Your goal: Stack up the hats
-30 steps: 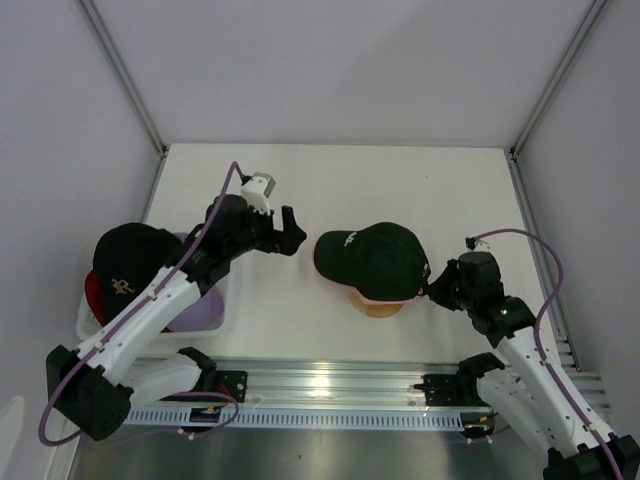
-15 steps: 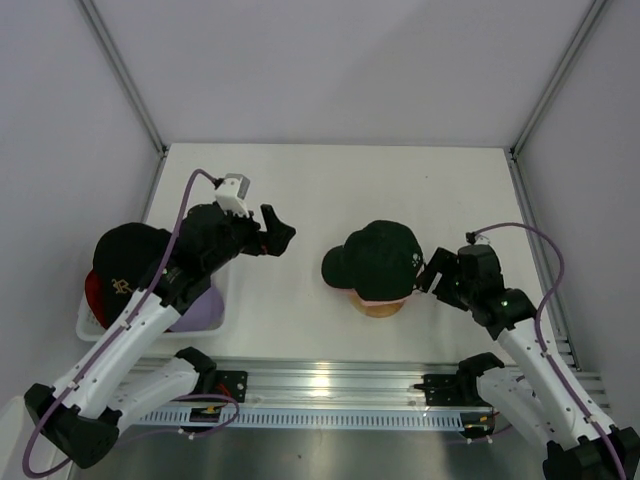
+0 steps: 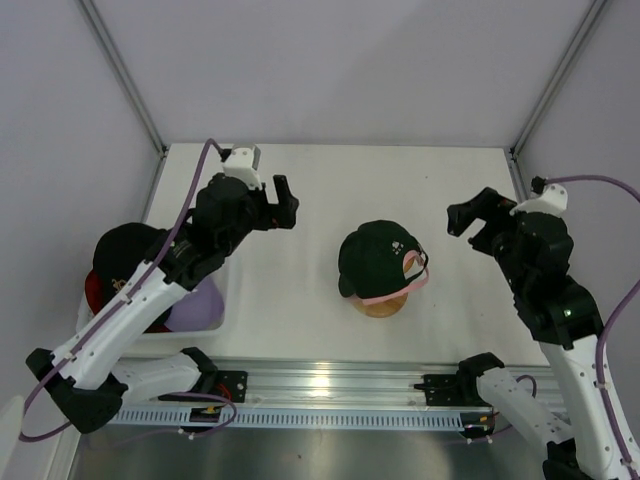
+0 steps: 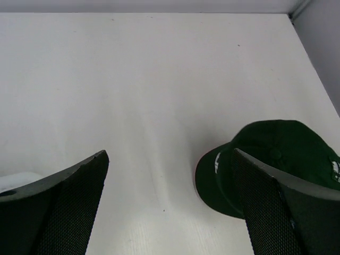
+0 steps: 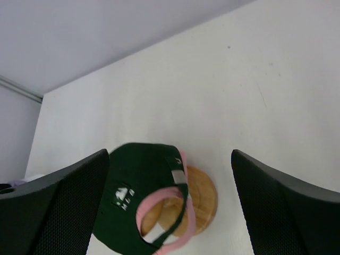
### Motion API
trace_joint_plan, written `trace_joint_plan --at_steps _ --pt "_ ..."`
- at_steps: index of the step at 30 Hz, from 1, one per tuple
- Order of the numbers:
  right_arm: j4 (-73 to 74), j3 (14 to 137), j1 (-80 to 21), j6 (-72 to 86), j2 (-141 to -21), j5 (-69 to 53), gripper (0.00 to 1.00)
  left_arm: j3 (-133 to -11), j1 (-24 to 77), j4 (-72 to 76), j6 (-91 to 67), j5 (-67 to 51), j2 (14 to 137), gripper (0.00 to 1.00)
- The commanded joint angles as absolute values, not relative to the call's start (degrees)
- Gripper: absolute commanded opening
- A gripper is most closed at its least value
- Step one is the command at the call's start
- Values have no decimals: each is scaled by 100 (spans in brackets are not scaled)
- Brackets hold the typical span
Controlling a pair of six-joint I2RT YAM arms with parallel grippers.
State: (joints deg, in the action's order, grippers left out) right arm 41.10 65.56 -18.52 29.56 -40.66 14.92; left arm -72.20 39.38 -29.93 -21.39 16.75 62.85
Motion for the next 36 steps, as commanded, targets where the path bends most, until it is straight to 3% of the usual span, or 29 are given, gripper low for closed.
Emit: trace_joint_plan --at_steps 1,4,11,17,21,27,33,36 --pt "3621 7065 -1863 2365 -4857 979 100 -7497 3938 -3374 -1969 2819 5943 99" --pt "3586 7242 -1863 2303 -5325 363 100 -7541 3684 -3813 -2091 3994 5652 100" --pt "2541 6830 -1872 2172 -5608 -263 100 -7339 2120 -4701 -2601 4473 4905 100" --pt "1952 6504 -1872 2039 -5590 -317 99 -7225 723 -5336 -2532 4632 4930 99" --pt "1618 6302 -1872 1978 -5704 -272 100 -6796 -445 -5019 -2470 4001 5185 100" --pt "1512 6188 -1872 1907 -5906 -473 100 -6373 -554 -4659 -2277 4281 5897 99" --pt "801 5652 -1872 1907 -5731 -615 100 -6003 -694 -4132 -2005 4184 6100 90" --pt "791 5625 -1872 1855 -5687 -510 99 -5854 -922 -3841 -1829 3877 6038 76"
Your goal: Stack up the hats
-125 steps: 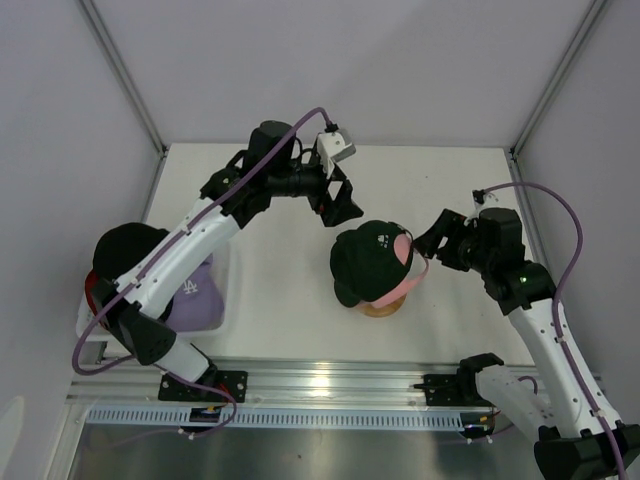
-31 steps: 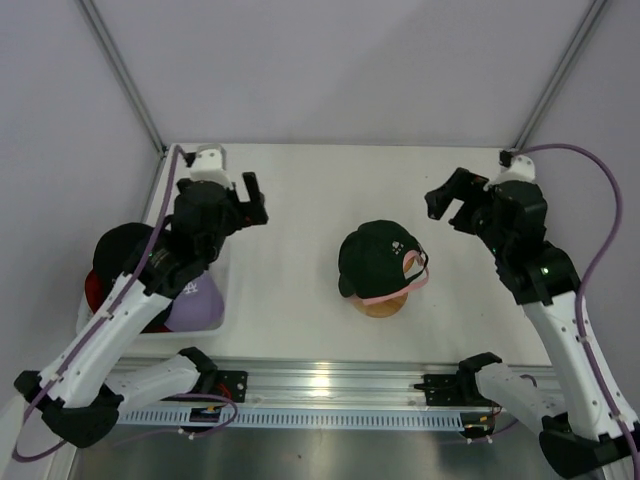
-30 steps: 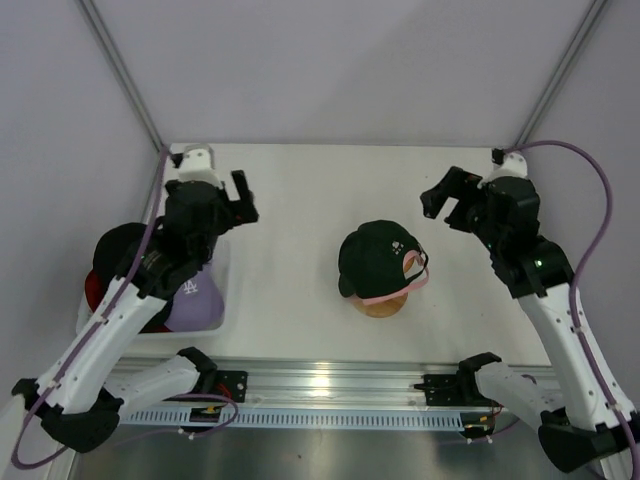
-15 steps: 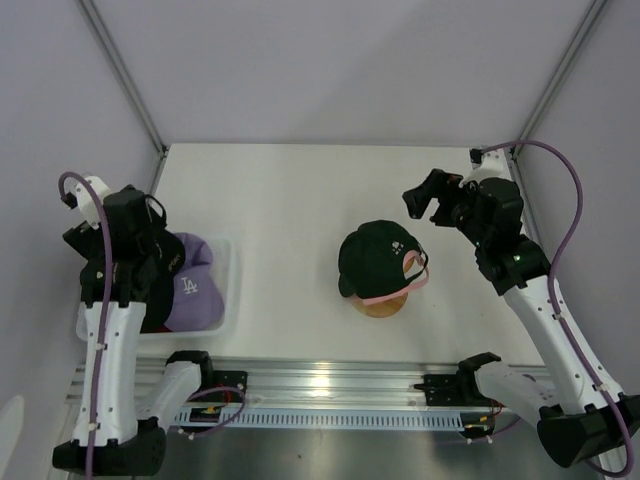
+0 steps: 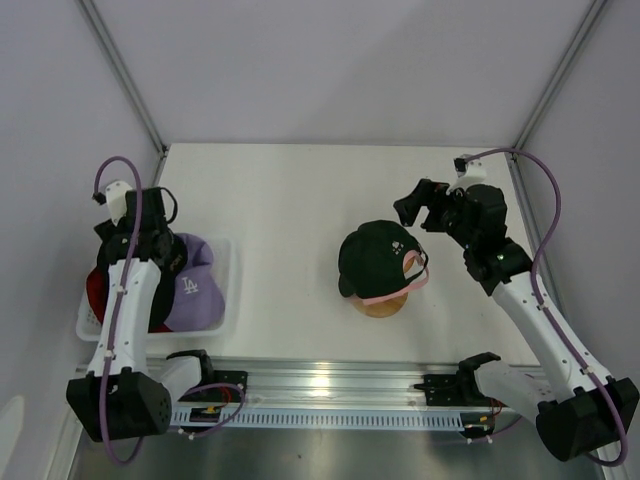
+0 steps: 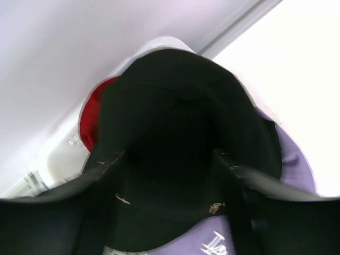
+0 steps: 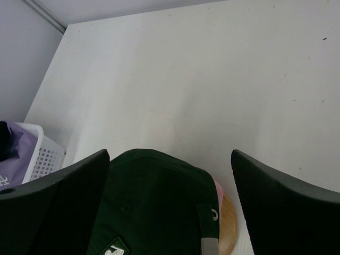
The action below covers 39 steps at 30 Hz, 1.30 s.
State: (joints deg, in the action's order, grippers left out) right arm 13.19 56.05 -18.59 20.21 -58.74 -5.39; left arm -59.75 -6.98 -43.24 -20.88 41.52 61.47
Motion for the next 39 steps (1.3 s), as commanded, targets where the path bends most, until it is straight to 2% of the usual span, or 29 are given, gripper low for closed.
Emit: trace_joint_plan --at_steps 1,3,5,6,7,14,18,21,22,24,25,29,35,39 --pt "800 5634 -1863 1846 -5687 -501 99 -5836 -966 -3806 -1819 3772 6029 63" --pt "800 5651 -1872 1802 -5695 -440 100 -5810 -976 -3753 -1715 3709 5994 49" --pt "817 5678 -1872 1784 -5704 -378 99 -5801 -976 -3753 -1670 3604 5959 20" --pt "826 5713 -1872 1775 -5713 -361 99 -5818 -976 -3788 -1687 3551 5872 8" --pt "826 5730 -1872 1767 -5704 -343 99 -5844 -976 -3797 -1653 3464 5810 1" --pt "958 5792 -1820 1872 -5625 165 100 -6283 -958 -3867 -1161 2138 4967 1" --pt "958 5783 -1653 2047 -5581 71 99 -6818 -748 -4139 -1064 1637 4764 1" --pt "1010 5783 -1477 2188 -5572 70 100 -7224 -46 -4394 -941 1170 4869 1" --pt "1054 5775 -1433 2284 -5572 70 100 -7581 609 -4499 -906 1012 4930 1" --pt "1221 5783 -1249 2408 -5546 114 100 -7795 1236 -4561 -809 1028 5158 1" --pt "1265 5766 -1170 2487 -5520 114 100 -8048 1779 -4509 -800 872 5237 1" --pt "1468 5643 -739 2750 -5318 -236 99 -7999 2835 -3772 -835 387 5484 1" --pt "1792 5511 -686 2751 -4764 -159 100 -7902 3795 -2638 -520 -262 6353 1" --pt "2232 5537 -694 2716 -4369 -132 99 -7857 3990 -1953 -466 -843 6811 1"
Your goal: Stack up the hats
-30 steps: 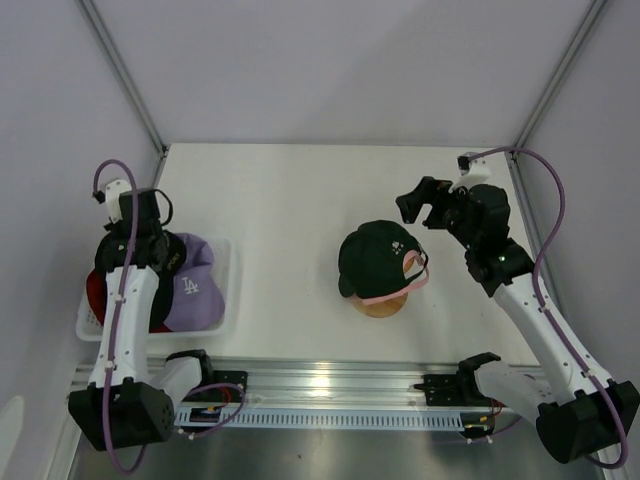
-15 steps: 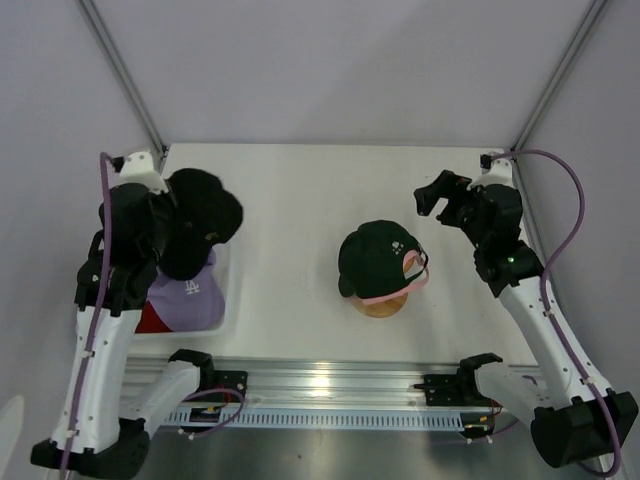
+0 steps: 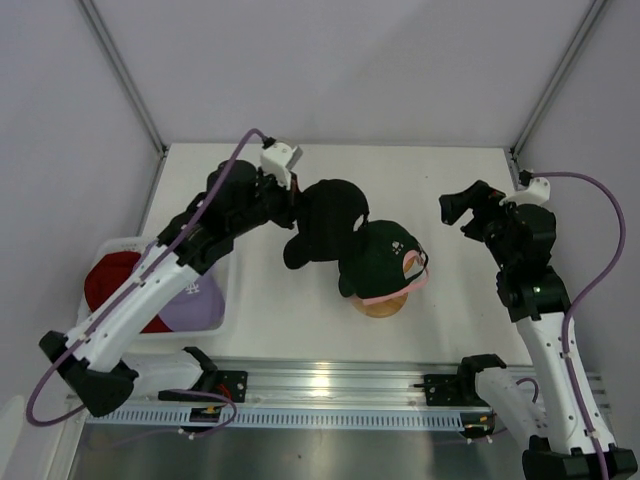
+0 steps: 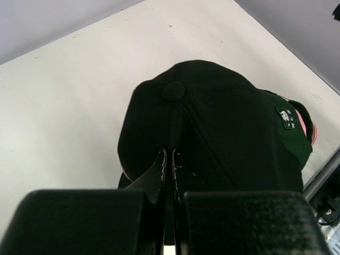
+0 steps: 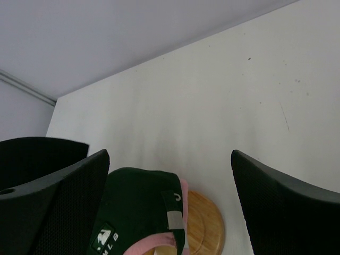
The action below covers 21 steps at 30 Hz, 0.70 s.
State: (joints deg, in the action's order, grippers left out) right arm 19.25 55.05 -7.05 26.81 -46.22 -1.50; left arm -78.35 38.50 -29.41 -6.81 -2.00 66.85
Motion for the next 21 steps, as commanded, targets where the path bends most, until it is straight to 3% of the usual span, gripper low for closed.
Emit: trace_joint_plan --at_steps 1,13,21 --pt "2293 5520 -694 2707 -4212 -106 99 -7884 4129 -1882 -414 -835 6881 1" --pt "2654 5168 -686 3164 -3823 -1044 100 -7972 4781 -810 -1115 -36 7198 1" --pt "2101 4773 -686 3831 -3823 -2196 99 -7664 5036 -536 -1450 290 7224 1"
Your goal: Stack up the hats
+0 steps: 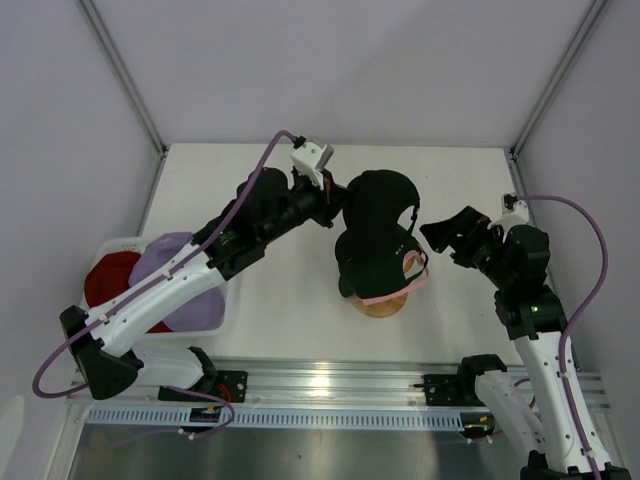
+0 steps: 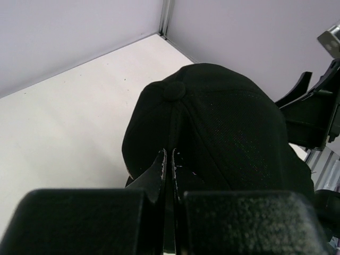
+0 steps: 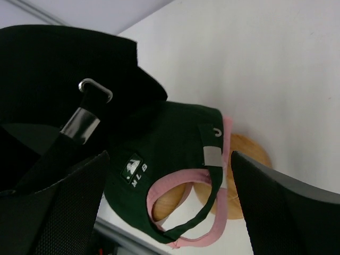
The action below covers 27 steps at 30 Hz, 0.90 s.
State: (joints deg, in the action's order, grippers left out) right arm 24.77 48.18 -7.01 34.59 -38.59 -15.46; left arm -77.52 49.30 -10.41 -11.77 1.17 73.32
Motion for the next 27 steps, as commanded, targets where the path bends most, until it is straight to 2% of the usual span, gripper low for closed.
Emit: trace_joint_plan --at_steps 1,5,9,18,22,27 --pt "2092 4712 -694 3876 -3823 -2267 100 -7603 5097 -527 -1441 299 7225 1" --pt "2625 4772 -703 3859 -3692 -2014 100 -7480 5229 -667 -1328 693 7260 1" --pt "3304 4922 -694 3735 -3376 -1232 100 -7383 5448 -773 -1152 1010 7277 1" --pt "2734 4378 -694 4201 -3225 -2170 100 -7251 5669 -668 -1292 1037 7470 1" --pt "2558 4202 -694 4254 -3296 -2171 99 -7181 5757 -589 -1327 1090 7471 1" --pt "2277 4175 -817 4254 -3480 -2302 86 -7084 5766 -545 -1397 1055 7471 1"
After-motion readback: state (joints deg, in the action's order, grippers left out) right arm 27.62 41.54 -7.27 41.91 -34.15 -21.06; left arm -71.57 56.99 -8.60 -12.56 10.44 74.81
